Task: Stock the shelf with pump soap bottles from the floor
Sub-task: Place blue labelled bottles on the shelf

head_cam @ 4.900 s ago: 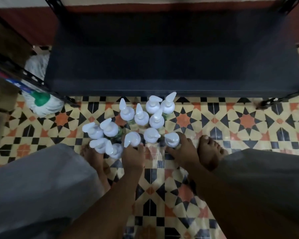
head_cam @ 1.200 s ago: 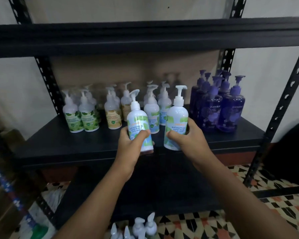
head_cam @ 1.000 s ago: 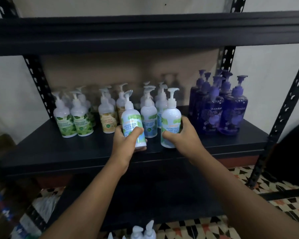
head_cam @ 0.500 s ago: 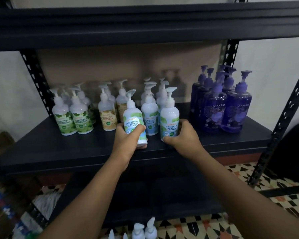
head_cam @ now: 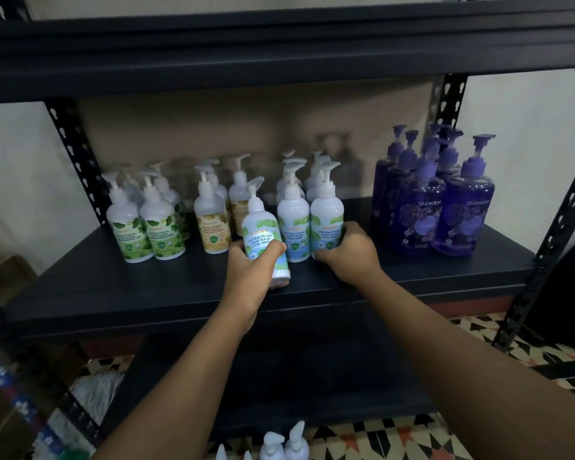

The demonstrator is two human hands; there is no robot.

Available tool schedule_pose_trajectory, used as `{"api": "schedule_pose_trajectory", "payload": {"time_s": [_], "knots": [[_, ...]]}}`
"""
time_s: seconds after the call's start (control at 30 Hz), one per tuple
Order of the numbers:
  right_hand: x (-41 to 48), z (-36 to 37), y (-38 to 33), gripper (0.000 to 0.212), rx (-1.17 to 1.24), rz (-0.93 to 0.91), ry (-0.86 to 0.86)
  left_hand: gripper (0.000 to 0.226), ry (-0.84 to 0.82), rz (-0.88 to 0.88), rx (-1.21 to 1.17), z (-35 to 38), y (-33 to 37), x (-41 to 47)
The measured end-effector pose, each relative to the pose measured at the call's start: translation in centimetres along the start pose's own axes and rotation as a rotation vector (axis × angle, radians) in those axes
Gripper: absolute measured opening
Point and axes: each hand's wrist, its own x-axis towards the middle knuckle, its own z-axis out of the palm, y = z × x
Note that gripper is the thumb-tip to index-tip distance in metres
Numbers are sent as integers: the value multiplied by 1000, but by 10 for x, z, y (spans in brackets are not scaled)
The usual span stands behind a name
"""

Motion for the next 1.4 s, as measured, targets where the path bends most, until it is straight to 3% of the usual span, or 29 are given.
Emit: {"api": "schedule_pose_trajectory", "payload": {"time_s": [0.4,0.57,0.77,0.97,1.23,1.4], "knots": [[0,-1,-3,64,1,17,-24,42,-8,3,7,0,0,-1],[-6,-8,-2,68,-35,14,-88,68,-8,41,35,-5,1,-10],[-22,-32,10,76,-383,-82,-118,41,-95,231,229,-8,1,-24],[-34,-34,24,71,-646,-135,-219,50,-211,351,425,2,0,-18],[-35,-29,27,70,-687,-156,-199,76,-163,296,515,0,-18,-15],[-36,-28,27,69,-709,-151,-190,62,-59,322,613,5,-21,-15]]}}
